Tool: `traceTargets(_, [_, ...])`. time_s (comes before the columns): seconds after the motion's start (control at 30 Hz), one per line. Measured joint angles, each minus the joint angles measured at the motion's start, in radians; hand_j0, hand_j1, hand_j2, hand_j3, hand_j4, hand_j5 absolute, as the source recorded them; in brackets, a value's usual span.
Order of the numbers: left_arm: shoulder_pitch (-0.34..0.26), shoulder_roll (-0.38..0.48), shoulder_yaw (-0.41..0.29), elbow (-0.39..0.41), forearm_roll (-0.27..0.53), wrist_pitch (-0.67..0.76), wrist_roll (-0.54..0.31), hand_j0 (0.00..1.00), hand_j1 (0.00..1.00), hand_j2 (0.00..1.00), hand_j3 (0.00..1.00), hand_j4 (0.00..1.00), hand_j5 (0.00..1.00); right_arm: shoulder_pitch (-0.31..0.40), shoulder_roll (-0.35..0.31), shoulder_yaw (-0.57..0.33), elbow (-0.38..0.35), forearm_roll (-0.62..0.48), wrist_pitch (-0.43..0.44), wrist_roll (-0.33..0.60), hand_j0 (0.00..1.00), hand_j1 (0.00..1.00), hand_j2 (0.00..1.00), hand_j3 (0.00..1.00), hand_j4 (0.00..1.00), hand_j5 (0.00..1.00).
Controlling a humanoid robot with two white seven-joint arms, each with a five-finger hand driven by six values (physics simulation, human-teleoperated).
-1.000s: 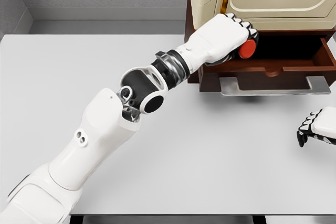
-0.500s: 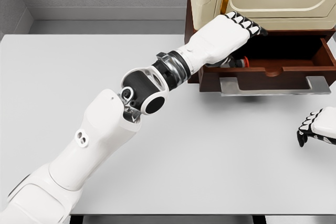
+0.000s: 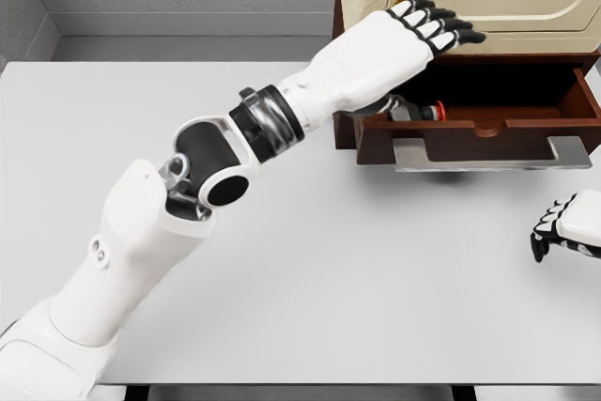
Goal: Put the switch into the drawer with left arm, and close the drawer with right arm
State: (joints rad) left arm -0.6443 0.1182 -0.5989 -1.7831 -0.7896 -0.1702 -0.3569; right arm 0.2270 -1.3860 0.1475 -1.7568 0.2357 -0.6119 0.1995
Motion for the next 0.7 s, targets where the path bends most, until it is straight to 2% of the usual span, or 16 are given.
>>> traceTargets(0.1, [0.049,0.091,0.077,-0.012,0.11,-0.154,0.0,1.0,1.0,1.0,1.0,1.0,1.0,0.0,0.0,-0.002,0.0,-0.005,0.0,0.0,0.37,0.37,0.37,0.37,0.37,0.37])
traceTargets(0.2, [0.143,0.197,0.19,-0.017,0.241,-0.33,0.0,1.0,1.0,1.0,1.0,1.0,1.0,-0.012,0.001,-0.002,0.001,-0.016,0.0,0.001,0.37,0.37,0.37,0.37,0.37,0.37])
traceTargets(0.37, [0.339,0.336,0.385,-0.016,0.478,-0.422,0.0,1.0,1.0,1.0,1.0,1.0,1.0,-0.016,-0.016,-0.004,0.001,-0.057,0.0,-0.002,0.37,0.37,0.37,0.37,0.37,0.37])
traceTargets(0.43, [0.417,0.379,0.428,-0.005,0.573,-0.432,0.0,1.0,1.0,1.0,1.0,1.0,1.0,-0.017,-0.021,-0.004,0.002,-0.073,0.0,-0.003,0.37,0.37,0.37,0.37,0.37,0.37])
traceTargets(0.47, [0.442,0.397,0.441,0.013,0.604,-0.435,0.0,1.0,1.0,1.0,1.0,1.0,1.0,-0.029,-0.025,-0.004,0.002,-0.082,0.0,-0.003,0.37,0.37,0.37,0.37,0.37,0.37])
traceTargets(0.57, [0.446,0.426,0.463,0.108,0.647,-0.439,-0.001,1.0,1.0,1.0,1.0,1.0,1.0,-0.042,-0.037,-0.004,0.002,-0.105,0.0,-0.003,0.37,0.37,0.37,0.37,0.37,0.37])
traceTargets(0.63, [0.457,0.436,0.469,0.195,0.637,-0.441,-0.002,1.0,1.0,1.0,1.0,1.0,1.0,-0.045,-0.041,-0.005,0.002,-0.112,0.0,-0.004,0.37,0.37,0.37,0.37,0.37,0.37])
traceTargets(0.7, [0.443,0.44,0.477,0.309,0.623,-0.441,-0.002,1.0,1.0,1.0,1.0,1.0,1.0,-0.055,-0.041,-0.002,0.003,-0.098,-0.004,0.0,0.37,0.37,0.37,0.37,0.37,0.37])
